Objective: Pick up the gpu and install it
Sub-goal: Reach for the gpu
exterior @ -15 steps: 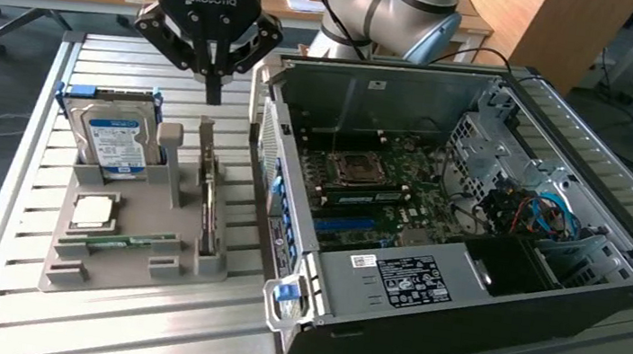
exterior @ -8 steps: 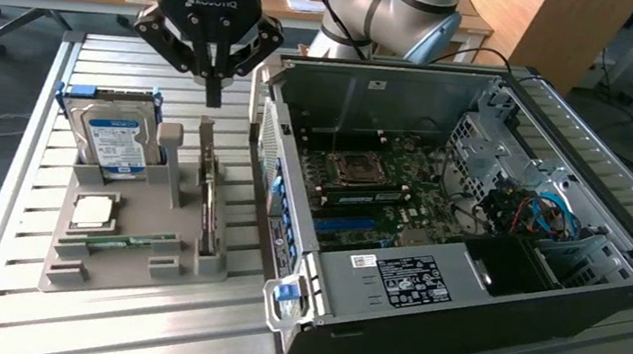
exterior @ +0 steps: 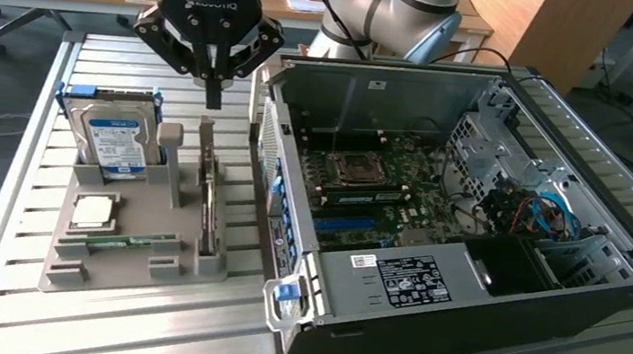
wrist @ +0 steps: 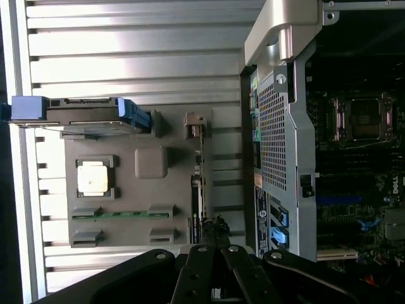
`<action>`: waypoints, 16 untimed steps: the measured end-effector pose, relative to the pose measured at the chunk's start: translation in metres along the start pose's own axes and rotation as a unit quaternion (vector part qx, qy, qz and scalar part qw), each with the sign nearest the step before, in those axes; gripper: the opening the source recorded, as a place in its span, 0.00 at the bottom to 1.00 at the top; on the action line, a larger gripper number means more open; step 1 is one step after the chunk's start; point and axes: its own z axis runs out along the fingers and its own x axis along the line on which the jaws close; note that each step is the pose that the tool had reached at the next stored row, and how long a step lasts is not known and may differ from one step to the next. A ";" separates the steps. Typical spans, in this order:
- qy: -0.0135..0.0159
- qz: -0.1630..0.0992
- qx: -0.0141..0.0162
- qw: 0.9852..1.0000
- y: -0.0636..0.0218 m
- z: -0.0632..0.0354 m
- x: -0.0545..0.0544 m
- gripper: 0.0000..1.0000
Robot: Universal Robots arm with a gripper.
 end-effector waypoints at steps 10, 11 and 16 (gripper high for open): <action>0.000 0.000 0.000 1.000 -0.0032 0.0001 0.000 0.11; 0.000 0.000 0.000 1.000 -0.0036 0.0004 0.000 0.11; 0.000 0.000 0.000 1.000 -0.0056 0.0016 0.001 0.11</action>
